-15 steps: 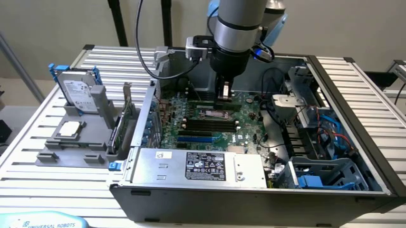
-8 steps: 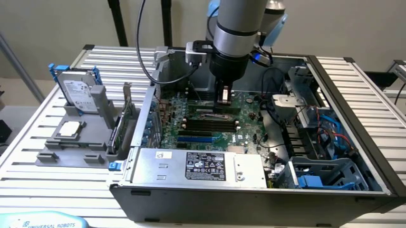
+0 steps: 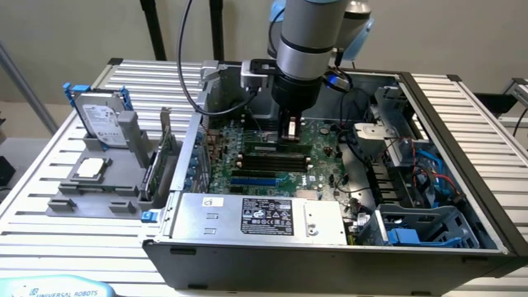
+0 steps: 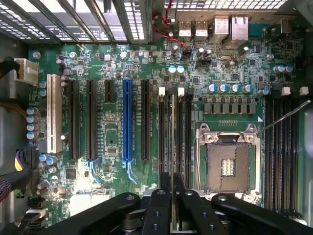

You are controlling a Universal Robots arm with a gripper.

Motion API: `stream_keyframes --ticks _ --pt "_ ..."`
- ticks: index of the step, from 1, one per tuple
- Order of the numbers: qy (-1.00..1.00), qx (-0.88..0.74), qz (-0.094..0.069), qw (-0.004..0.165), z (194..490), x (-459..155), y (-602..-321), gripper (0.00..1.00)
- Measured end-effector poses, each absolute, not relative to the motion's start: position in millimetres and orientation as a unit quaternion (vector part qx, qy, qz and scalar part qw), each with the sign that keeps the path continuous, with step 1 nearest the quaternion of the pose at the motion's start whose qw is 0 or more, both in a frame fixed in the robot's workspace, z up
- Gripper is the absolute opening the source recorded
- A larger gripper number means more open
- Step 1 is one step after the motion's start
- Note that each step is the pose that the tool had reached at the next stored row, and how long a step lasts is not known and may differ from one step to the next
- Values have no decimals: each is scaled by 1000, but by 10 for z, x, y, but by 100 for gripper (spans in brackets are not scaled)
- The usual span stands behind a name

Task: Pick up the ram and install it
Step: 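Insert the ram into the slot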

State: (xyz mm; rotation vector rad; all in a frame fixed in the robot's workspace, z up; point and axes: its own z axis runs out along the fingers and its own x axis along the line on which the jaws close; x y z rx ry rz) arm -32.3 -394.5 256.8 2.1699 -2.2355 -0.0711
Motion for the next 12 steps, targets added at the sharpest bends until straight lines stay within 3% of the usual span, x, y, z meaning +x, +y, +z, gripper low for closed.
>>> stream_keyframes --ticks 12 --pt "-717 697 -16 18 2423 -378 -3963 13"
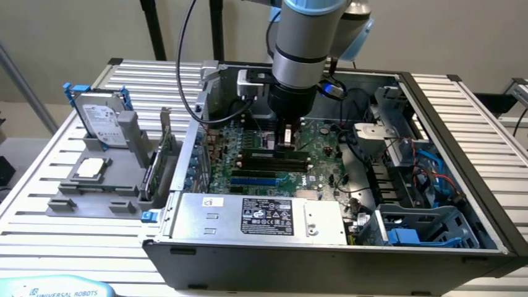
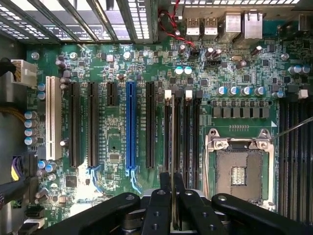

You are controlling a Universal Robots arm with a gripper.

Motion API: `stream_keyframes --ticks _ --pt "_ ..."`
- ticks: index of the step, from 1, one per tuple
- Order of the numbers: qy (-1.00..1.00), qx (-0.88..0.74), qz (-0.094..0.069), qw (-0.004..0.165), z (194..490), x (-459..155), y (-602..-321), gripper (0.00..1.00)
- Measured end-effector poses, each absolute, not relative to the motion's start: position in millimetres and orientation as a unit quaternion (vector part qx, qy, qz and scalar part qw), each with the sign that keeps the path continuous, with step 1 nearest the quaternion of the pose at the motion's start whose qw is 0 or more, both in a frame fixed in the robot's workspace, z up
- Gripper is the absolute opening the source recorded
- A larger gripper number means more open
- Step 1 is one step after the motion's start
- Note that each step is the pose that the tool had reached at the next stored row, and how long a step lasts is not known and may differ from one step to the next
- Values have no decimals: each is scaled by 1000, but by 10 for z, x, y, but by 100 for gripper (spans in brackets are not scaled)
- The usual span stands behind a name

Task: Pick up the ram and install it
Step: 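Insert the ram into the slot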

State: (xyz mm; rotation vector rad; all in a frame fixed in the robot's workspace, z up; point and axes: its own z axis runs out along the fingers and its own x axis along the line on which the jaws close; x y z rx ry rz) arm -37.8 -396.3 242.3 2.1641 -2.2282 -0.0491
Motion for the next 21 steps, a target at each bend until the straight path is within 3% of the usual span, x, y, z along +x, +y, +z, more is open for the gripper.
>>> stream_keyframes --ticks 21 --pt "-717 696 -10 15 2293 -372 -3971 13"
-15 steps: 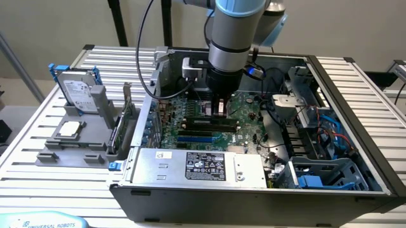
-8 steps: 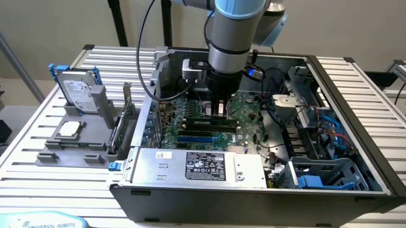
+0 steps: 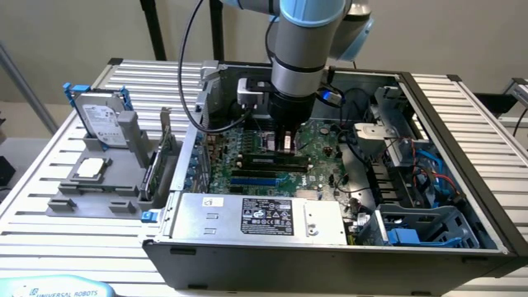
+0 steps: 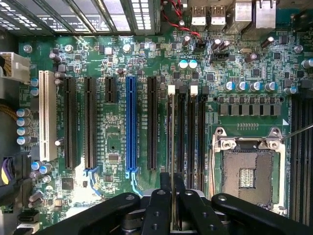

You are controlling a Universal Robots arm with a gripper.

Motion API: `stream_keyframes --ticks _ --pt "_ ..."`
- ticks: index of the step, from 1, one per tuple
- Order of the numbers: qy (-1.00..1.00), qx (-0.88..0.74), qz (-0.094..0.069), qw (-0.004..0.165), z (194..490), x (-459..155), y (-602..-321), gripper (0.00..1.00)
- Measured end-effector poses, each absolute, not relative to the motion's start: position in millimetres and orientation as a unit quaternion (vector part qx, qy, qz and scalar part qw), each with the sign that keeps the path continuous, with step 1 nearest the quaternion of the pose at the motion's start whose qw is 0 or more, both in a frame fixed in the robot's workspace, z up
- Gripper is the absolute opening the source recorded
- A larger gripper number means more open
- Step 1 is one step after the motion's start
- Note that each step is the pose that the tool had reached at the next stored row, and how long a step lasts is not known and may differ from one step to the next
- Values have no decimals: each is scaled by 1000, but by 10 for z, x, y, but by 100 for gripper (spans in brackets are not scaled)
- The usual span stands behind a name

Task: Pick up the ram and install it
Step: 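Insert the ram into the slot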

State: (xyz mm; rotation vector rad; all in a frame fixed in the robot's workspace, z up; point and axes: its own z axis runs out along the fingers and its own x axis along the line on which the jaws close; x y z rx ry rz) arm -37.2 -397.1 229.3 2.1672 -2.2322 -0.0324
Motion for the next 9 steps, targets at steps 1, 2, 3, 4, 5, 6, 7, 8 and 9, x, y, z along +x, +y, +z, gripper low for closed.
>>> stream_keyframes --ticks 1,2,3,4,5,6,7,8,9 --pt "-717 696 -10 15 2291 -370 -3970 13" --pt "-717 696 -11 15 2289 -368 -3968 13" --pt "-717 696 -11 15 2288 -367 -3968 13" --pt "-717 696 -11 15 2286 -366 -3968 13" --pt "-717 696 -11 16 2283 -366 -3967 13" --pt "-717 696 -11 16 2280 -366 -3967 13" --pt "-717 696 -11 16 2277 -366 -3967 13" --pt "-717 696 -10 16 2273 -365 -3966 13" --pt "-717 697 -10 16 2269 -365 -3965 13"
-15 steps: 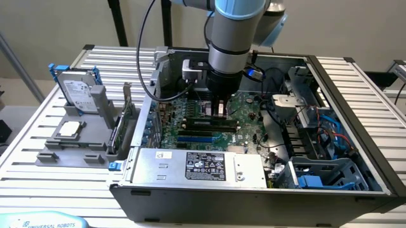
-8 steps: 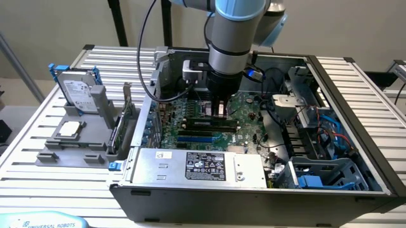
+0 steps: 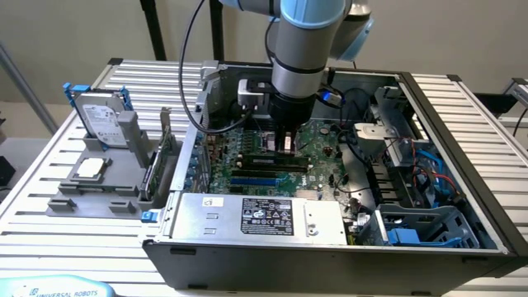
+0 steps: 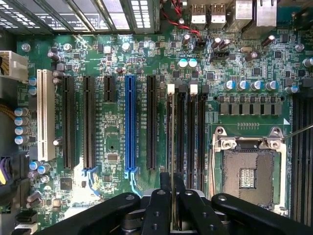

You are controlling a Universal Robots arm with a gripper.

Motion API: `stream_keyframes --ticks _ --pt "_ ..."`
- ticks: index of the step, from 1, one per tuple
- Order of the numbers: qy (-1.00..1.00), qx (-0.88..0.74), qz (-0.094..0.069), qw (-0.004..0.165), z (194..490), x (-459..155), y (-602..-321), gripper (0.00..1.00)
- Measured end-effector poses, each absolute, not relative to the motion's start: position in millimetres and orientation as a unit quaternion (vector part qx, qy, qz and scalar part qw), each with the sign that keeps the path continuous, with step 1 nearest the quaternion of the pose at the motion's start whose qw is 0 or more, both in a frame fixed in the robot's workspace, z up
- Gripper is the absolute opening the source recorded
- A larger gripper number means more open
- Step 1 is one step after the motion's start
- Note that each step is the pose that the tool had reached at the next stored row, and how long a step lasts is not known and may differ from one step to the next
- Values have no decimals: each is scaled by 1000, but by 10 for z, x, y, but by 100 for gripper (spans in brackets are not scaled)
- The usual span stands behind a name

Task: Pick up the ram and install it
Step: 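Insert the ram into the slot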

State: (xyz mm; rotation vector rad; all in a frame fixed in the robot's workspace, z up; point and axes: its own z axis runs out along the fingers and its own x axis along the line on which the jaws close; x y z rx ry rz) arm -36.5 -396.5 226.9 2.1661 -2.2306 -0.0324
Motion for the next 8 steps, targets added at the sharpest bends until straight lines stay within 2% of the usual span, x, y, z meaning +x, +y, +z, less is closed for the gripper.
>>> stream_keyframes --ticks 8 --pt "-717 696 -10 17 2248 -366 -3946 13"
